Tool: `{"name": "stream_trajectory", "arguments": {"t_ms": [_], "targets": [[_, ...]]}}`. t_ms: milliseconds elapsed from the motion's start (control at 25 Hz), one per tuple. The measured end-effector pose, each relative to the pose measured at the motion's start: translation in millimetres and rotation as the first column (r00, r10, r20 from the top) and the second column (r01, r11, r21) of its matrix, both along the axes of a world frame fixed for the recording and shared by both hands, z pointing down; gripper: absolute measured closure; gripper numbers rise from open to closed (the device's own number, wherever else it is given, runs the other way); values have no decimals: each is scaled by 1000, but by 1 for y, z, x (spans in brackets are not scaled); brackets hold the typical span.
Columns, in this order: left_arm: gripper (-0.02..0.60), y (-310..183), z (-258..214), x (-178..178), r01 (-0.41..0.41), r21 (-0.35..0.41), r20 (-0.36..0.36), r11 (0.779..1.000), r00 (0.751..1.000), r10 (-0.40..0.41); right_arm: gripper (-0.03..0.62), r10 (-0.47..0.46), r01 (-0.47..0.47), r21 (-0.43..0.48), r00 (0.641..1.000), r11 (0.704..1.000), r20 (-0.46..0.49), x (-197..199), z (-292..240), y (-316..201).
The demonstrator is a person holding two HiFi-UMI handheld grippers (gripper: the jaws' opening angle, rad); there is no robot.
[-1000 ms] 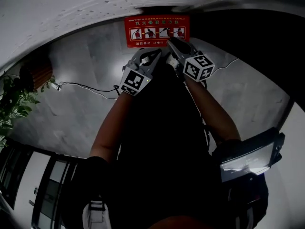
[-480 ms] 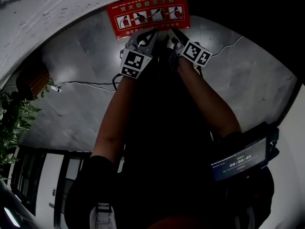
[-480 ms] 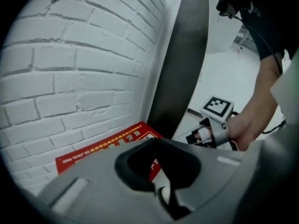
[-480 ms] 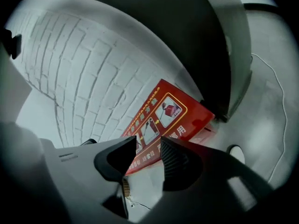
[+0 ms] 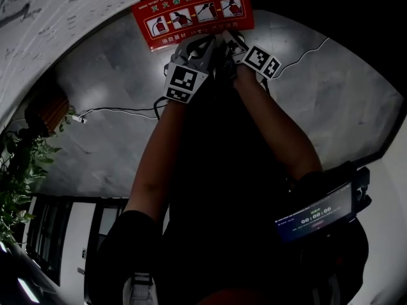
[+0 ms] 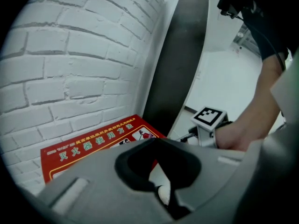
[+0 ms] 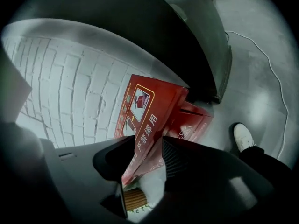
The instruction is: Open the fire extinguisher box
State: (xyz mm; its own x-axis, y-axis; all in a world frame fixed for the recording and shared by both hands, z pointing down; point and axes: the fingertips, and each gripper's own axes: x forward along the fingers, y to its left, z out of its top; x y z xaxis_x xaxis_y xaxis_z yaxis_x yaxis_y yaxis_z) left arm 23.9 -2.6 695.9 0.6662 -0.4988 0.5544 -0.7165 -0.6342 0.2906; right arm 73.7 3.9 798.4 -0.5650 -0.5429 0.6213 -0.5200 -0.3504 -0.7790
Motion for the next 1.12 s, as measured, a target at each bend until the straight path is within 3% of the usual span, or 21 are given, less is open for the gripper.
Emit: {"name": "stream_trajectory", "arguments": {"t_ms": [320, 760, 1120], "targets": [[581, -9, 0, 4, 10, 12, -5, 1000, 1000, -10, 416, 17, -13, -60, 998, 998, 67, -6, 22, -2], [581, -3, 0, -3, -9, 13, 14, 1000, 1000, 9, 462, 36, -31, -43, 991, 999, 125, -8, 12, -3], [581, -10, -46, -5, 6, 84, -35, 996, 999, -3, 493, -4, -9, 67, 983, 998, 184, -13, -49, -10]]}}
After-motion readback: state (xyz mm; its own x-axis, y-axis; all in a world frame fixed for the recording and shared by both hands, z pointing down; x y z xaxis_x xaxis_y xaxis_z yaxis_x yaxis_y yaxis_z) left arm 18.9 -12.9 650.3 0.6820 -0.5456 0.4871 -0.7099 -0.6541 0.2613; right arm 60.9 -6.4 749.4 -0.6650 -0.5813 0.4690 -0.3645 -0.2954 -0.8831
